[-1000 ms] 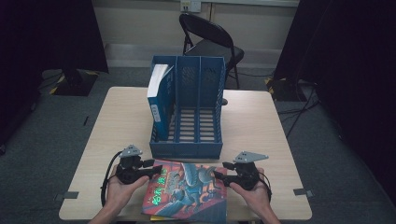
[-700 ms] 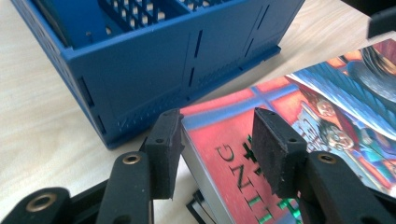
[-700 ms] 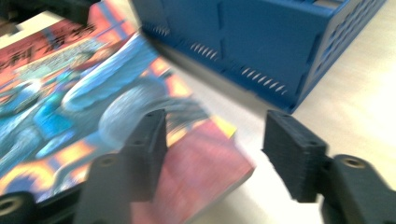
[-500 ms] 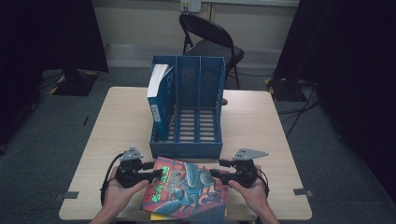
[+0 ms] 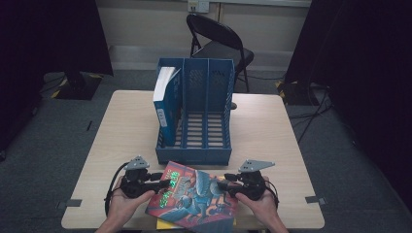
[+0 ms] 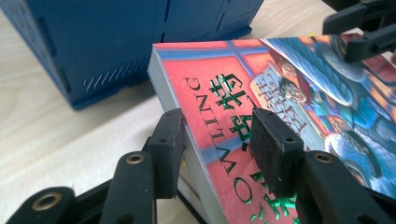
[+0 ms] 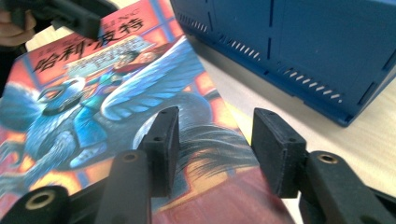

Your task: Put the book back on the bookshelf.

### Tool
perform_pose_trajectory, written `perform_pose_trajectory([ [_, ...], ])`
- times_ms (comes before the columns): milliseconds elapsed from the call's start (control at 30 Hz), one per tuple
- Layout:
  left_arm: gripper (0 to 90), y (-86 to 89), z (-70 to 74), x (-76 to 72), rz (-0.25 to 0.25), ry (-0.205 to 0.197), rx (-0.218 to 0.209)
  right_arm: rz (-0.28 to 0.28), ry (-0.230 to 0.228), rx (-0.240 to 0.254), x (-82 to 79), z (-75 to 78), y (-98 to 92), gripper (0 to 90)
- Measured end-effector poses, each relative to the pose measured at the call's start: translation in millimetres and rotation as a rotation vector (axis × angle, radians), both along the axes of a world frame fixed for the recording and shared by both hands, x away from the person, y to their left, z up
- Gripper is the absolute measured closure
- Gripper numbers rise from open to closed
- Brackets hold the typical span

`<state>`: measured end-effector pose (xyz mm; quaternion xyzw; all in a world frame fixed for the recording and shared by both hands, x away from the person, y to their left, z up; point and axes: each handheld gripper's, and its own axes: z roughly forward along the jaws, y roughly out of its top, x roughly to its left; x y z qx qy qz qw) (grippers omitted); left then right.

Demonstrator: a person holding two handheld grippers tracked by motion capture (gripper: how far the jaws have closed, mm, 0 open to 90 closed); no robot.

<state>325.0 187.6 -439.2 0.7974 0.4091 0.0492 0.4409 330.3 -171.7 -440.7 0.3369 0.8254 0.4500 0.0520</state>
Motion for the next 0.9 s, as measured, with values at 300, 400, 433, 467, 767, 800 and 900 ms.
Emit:
perform_pose_trajectory([
  [300,55.8,-15.8,4.0,12.3,-0.027,-0.026,0.053,-0.013,-0.020,0.009,-16.5,-1.4,-7.4,56.2],
  [400,55.8,-19.7,4.1,18.4,-0.043,-0.022,0.053,-0.013,-0.018,0.007,-19.3,-1.0,-8.3,56.7],
  [433,56.0,-21.7,4.6,19.9,-0.047,-0.025,0.059,-0.010,-0.015,0.006,-22.4,-0.6,-9.0,57.0],
  [467,56.0,-23.5,5.3,21.4,-0.055,-0.025,0.065,-0.010,-0.015,0.006,-22.4,-0.6,-9.0,57.0],
  [767,56.4,-42.7,4.5,38.9,-0.110,-0.024,0.052,0.073,0.002,-0.017,-42.0,2.9,-8.6,56.6],
  [800,56.5,-42.7,4.5,38.9,-0.110,-0.024,0.052,0.073,0.002,-0.017,-42.0,2.9,-8.6,56.6],
  [900,56.5,-43.7,6.9,41.9,-0.116,-0.004,0.065,0.090,0.010,-0.021,-39.9,3.8,-8.6,56.4],
])
